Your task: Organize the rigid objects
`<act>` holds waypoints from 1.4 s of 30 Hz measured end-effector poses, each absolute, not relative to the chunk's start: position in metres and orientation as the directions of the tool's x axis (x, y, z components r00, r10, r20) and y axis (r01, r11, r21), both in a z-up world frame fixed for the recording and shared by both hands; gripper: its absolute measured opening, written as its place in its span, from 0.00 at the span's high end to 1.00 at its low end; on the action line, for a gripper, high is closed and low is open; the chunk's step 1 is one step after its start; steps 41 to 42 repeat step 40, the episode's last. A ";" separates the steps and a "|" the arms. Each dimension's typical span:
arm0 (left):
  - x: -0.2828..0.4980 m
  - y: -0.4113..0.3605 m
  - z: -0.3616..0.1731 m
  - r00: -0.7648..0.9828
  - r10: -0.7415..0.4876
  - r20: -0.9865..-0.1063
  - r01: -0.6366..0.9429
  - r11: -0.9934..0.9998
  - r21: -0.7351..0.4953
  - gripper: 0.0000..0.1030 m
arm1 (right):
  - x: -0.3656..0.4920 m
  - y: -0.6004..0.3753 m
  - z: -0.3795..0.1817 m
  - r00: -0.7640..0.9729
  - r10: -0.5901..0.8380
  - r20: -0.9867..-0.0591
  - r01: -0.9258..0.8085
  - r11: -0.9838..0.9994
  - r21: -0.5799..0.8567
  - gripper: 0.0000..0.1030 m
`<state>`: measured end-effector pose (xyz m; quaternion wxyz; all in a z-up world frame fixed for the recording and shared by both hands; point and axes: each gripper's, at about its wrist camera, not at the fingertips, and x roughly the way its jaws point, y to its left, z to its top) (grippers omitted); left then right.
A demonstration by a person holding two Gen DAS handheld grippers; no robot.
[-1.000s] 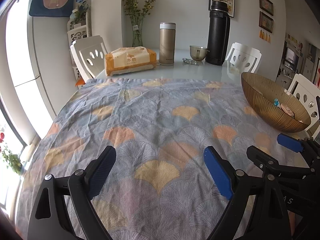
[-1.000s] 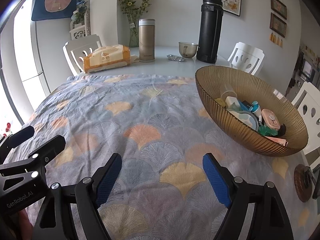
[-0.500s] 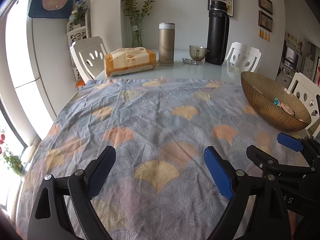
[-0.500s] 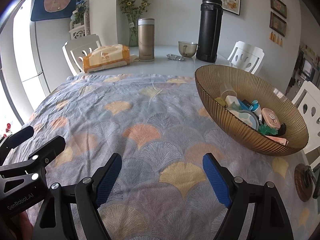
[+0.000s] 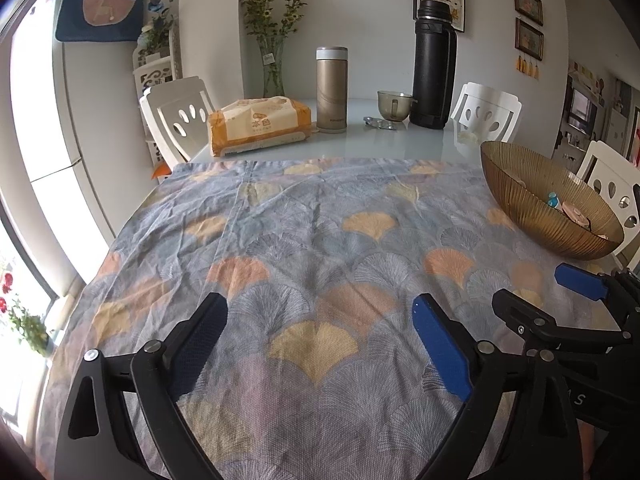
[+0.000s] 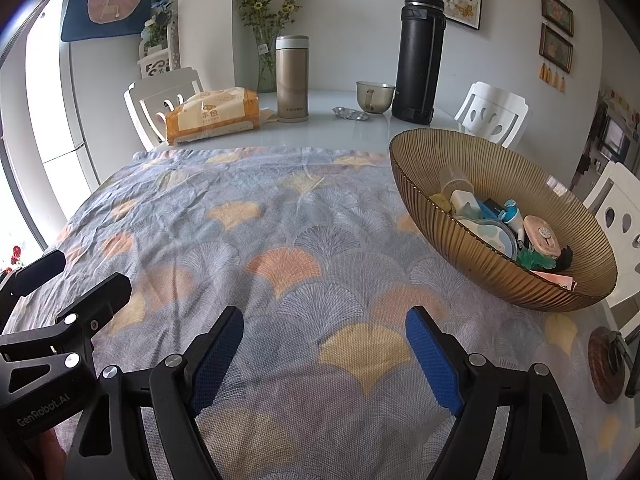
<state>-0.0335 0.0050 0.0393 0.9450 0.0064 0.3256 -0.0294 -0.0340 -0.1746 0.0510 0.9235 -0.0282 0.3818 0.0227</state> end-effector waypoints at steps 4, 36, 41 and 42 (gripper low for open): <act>-0.034 0.005 0.040 0.791 -0.046 -0.610 0.056 0.998 -0.002 0.04 | -0.034 -0.174 0.050 0.706 0.019 -0.708 -0.061 0.998 -0.033 0.20; -0.032 0.003 0.042 0.798 0.048 -0.601 0.003 0.996 0.084 0.01 | -0.033 -0.175 0.048 0.702 0.019 -0.711 -0.061 0.998 -0.034 0.20; -0.037 -0.001 0.046 0.824 0.054 -0.563 0.007 0.994 0.106 0.01 | -0.033 -0.174 0.048 0.702 0.017 -0.712 -0.062 0.997 -0.036 0.20; -0.037 -0.001 0.046 0.824 0.054 -0.563 0.007 0.994 0.106 0.01 | -0.033 -0.174 0.048 0.702 0.017 -0.712 -0.062 0.997 -0.036 0.20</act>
